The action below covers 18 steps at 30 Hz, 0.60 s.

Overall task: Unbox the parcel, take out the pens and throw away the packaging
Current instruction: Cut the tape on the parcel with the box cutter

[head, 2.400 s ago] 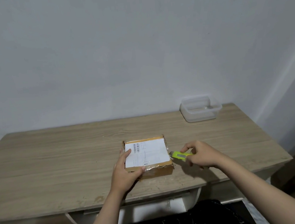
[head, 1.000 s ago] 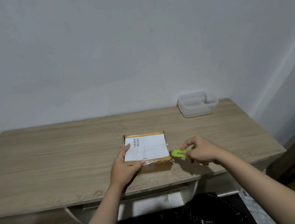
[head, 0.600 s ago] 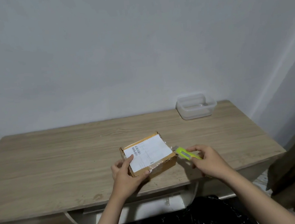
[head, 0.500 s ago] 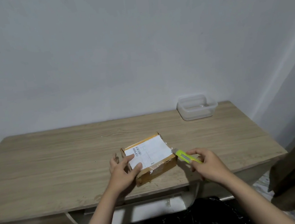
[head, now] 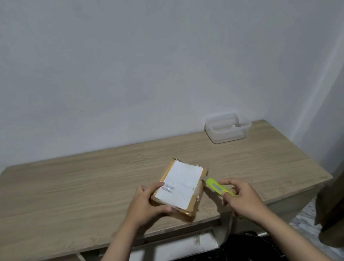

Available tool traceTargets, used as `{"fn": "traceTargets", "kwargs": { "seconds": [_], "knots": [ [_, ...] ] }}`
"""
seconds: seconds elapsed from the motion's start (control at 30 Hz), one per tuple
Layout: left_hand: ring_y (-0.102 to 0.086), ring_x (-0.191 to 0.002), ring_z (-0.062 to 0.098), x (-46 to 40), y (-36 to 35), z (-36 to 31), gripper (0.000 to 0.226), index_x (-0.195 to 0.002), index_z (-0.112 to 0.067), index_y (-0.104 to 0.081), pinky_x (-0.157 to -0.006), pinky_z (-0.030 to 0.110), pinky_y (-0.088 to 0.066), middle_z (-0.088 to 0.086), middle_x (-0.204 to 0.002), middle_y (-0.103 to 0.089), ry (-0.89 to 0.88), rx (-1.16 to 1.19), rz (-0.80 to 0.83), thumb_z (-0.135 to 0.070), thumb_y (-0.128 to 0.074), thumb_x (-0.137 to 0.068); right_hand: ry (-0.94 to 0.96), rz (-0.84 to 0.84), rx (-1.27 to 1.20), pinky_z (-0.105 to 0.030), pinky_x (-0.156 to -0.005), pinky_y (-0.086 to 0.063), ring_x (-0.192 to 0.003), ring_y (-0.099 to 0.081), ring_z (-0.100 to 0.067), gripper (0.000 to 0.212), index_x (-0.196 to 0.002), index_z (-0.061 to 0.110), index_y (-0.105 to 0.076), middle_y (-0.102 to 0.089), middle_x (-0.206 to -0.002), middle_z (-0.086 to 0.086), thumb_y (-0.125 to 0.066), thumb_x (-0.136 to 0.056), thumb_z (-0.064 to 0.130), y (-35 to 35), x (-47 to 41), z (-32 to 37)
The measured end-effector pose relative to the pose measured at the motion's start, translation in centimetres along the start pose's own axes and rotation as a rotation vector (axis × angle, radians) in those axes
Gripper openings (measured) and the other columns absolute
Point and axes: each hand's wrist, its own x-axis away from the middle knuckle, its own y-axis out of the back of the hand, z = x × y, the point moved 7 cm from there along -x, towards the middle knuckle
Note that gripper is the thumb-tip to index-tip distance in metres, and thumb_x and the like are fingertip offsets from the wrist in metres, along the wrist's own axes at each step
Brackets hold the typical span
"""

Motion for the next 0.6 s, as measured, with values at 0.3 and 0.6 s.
{"fn": "traceTargets", "kwargs": {
  "seconds": [0.3, 0.6],
  "knots": [
    [-0.047, -0.124, 0.006, 1.2, -2.7, -1.5, 0.1, -0.14, -0.04, -0.036, -0.1, 0.023, -0.039, -0.013, -0.138, -0.048, -0.111, 0.007, -0.047, -0.083, -0.06, -0.053, -0.031, -0.124, 0.073, -0.012, -0.041, -0.038, -0.046, -0.053, -0.007, 0.031, -0.115, 0.021, -0.06, -0.068, -0.077, -0.006, -0.057, -0.087, 0.008, 0.8, -0.8, -1.1],
    [-0.056, -0.097, -0.017, 1.7, -3.1, -1.5, 0.088, -0.132, -0.041, -0.044, -0.082, 0.004, -0.042, -0.024, -0.116, -0.06, -0.043, 0.247, -0.066, -0.057, -0.074, -0.051, -0.124, -0.065, -0.088, -0.022, -0.04, -0.046, -0.051, -0.059, -0.01, 0.033, -0.118, 0.025, -0.058, -0.07, -0.079, -0.009, -0.056, -0.09, 0.006, -1.1, -2.0, -1.3]
  ]
}}
